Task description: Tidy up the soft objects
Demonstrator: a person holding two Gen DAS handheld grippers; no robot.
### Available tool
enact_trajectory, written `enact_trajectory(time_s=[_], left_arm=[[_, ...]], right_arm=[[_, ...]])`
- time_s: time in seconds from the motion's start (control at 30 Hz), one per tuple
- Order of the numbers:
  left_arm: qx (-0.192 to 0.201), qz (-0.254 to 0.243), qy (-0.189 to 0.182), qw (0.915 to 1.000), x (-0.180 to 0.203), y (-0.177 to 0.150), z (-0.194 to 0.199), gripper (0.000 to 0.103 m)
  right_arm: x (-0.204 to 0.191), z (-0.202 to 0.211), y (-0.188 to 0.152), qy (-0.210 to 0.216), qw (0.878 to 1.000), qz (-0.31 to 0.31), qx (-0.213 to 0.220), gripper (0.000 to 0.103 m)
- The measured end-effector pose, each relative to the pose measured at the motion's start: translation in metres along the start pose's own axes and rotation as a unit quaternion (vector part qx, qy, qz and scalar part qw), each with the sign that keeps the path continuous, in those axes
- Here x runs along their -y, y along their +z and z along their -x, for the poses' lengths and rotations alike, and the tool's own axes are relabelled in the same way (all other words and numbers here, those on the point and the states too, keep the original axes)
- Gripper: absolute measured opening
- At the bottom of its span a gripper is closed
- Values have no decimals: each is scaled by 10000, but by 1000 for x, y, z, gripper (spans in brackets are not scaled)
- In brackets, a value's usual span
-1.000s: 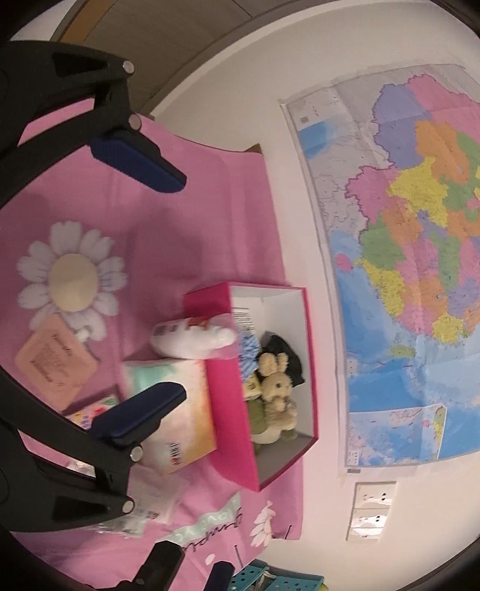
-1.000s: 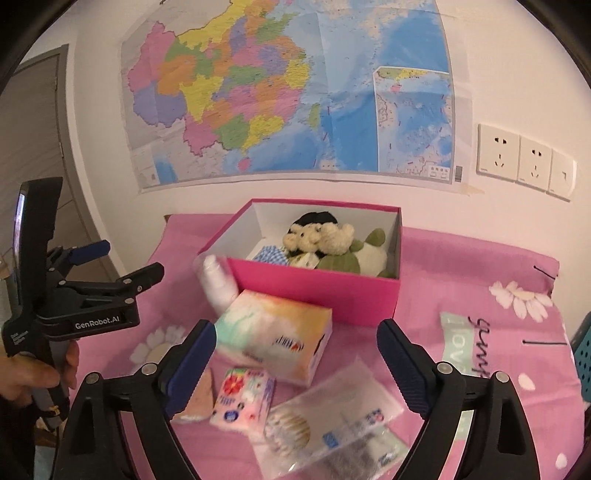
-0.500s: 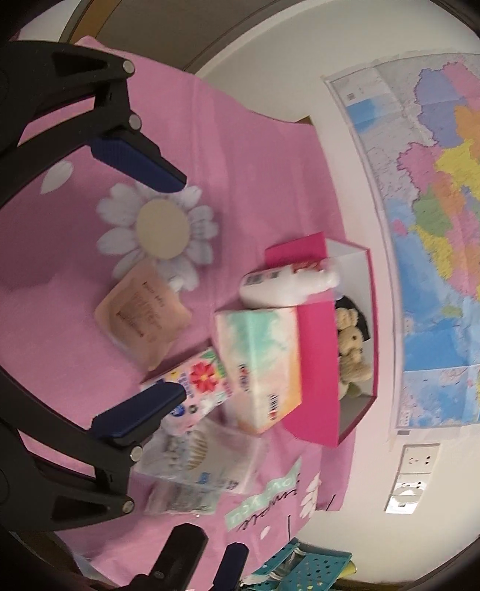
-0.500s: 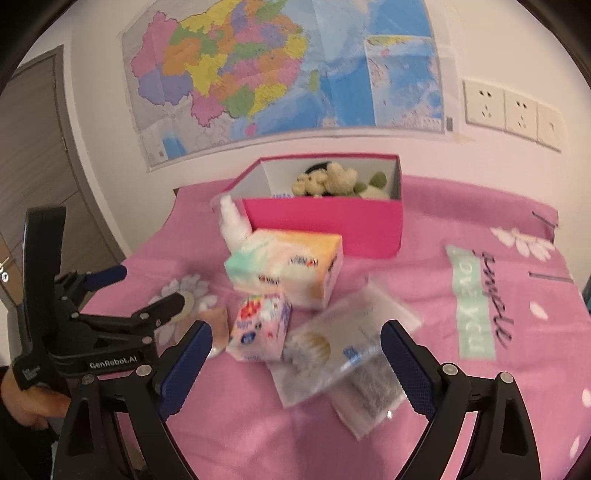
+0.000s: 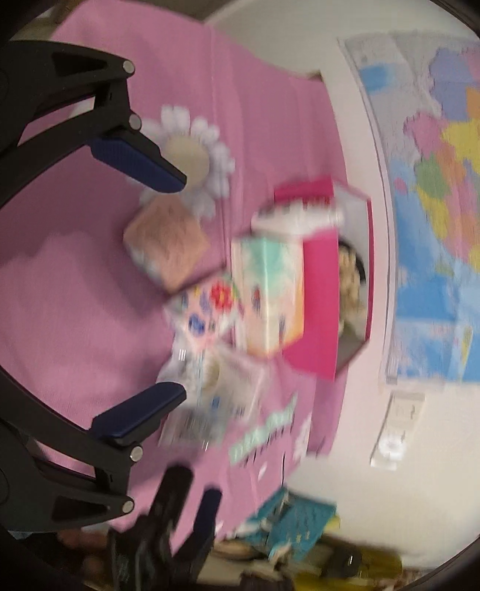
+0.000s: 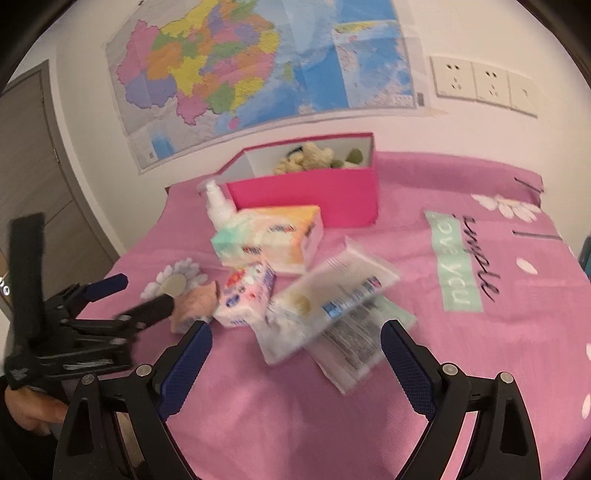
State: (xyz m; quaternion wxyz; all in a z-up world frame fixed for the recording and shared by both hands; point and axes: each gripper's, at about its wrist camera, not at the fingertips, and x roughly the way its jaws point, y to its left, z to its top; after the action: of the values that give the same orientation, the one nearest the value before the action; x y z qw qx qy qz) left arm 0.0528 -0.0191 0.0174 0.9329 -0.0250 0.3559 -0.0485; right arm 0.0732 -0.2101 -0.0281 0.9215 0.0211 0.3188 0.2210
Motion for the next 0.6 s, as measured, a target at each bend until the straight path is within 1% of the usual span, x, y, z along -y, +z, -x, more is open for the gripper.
enact_trajectory(time_s=[0.07, 0.13, 0.2, 0.23, 0.27, 0.33, 0.37, 0.43, 0.47, 0.5, 0.53, 0.57, 0.6], left_arm=[[13, -73, -164, 9998, 9, -2, -2, 103], [-9, -147, -426, 9990, 17, -3, -5, 102], [-32, -345, -588, 9977, 30, -7, -9, 102], [-6, -496, -686, 9964, 38, -10, -10, 102], [16, -610, -707, 9956, 44, -12, -10, 102], [79, -900, -833, 9924, 57, -13, -12, 100], [119, -1061, -814, 9910, 64, -14, -12, 99], [162, -1307, -924, 9870, 76, -14, -15, 99], [145, -1465, -915, 9849, 83, -14, -19, 97], [139, -1679, -871, 9818, 92, -16, -23, 91], [107, -1778, -903, 9799, 96, -16, -26, 87], [11, -1852, -1021, 9774, 100, -16, -33, 74], [-71, -1844, -1078, 9769, 102, -15, -38, 64]], right_arm=[[11, -4, -8, -58, 9999, -91, -111, 94], [24, -10, -14, -99, 9994, -234, -216, 94], [36, -13, -16, -48, 9988, -422, -239, 94], [44, -16, -16, 33, 9979, -590, -249, 94], [54, -19, -13, 141, 9965, -784, -262, 94], [68, -27, -6, 330, 9940, -999, -287, 94], [76, -35, -1, 417, 9923, -1099, -398, 94], [91, -52, 7, 593, 9874, -1338, -597, 94], [97, -58, 10, 674, 9850, -1439, -675, 94], [103, -64, 12, 742, 9827, -1527, -745, 94], [107, -71, 14, 819, 9805, -1596, -807, 93], [111, -77, 17, 900, 9786, -1631, -871, 90], [113, -81, 20, 937, 9776, -1652, -907, 88]])
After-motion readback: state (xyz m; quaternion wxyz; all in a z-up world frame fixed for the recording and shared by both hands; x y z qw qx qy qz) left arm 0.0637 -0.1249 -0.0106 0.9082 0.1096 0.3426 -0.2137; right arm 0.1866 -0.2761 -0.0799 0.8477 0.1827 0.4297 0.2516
